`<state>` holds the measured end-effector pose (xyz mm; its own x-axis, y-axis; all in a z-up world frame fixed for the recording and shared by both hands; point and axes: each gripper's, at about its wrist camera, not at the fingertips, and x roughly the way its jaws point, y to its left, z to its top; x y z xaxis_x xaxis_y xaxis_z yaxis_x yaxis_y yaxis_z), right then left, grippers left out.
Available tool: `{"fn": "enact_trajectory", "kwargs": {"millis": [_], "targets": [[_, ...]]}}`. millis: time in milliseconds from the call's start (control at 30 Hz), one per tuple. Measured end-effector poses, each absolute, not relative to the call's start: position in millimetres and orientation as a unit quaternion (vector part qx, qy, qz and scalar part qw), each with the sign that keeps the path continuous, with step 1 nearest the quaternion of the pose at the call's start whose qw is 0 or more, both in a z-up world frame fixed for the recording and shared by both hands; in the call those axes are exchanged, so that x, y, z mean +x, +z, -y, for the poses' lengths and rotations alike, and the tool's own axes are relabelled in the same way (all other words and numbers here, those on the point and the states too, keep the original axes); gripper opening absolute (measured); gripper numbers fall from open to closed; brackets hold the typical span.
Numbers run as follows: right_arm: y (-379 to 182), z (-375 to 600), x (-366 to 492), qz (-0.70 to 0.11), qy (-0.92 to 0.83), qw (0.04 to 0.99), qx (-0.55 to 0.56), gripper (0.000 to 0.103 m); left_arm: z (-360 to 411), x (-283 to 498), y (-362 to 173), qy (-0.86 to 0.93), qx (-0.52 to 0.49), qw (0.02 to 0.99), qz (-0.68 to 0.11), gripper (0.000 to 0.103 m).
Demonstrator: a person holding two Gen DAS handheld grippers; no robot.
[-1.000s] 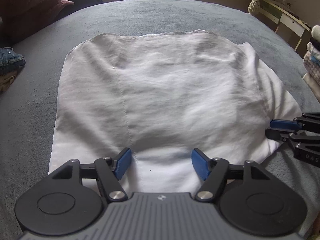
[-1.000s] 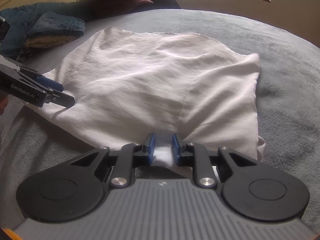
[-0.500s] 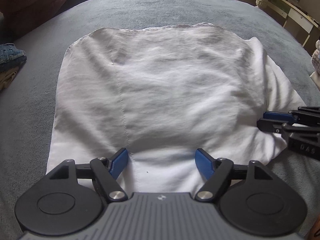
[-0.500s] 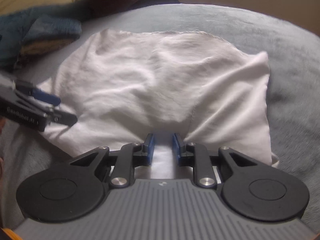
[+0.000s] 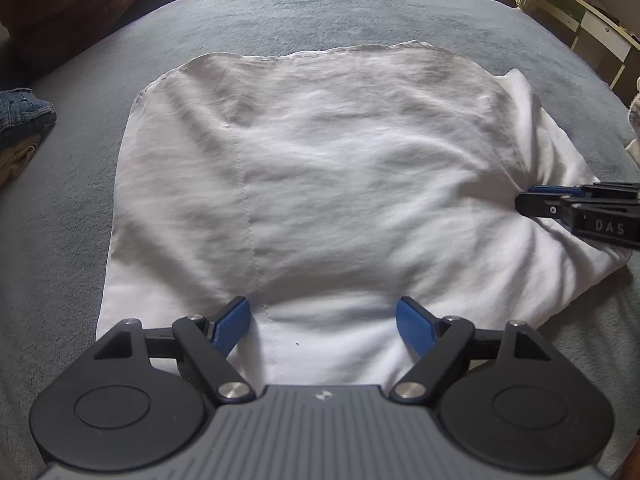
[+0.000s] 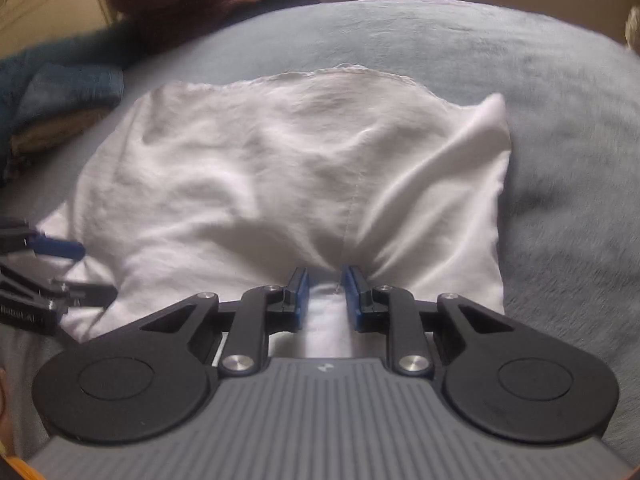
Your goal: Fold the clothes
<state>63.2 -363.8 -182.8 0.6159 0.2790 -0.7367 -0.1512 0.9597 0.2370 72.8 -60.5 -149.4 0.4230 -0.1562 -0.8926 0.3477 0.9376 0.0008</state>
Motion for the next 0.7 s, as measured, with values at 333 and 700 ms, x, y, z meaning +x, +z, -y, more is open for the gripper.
{"fn": "enact_trajectory", "kwargs": {"millis": [333, 700], "targets": [[-154.6, 362.5, 73.4, -0.415, 0.125, 0.897, 0.082, 0.02, 60.5, 73.9, -149.7, -0.147, 0.094, 0.837, -0.518, 0.086], [-121.4, 334.0, 99.5, -0.382, 0.178, 0.903, 0.08, 0.021, 53.1, 69.7, -141.5, -0.164, 0.108, 0.842, -0.503, 0.085]]}}
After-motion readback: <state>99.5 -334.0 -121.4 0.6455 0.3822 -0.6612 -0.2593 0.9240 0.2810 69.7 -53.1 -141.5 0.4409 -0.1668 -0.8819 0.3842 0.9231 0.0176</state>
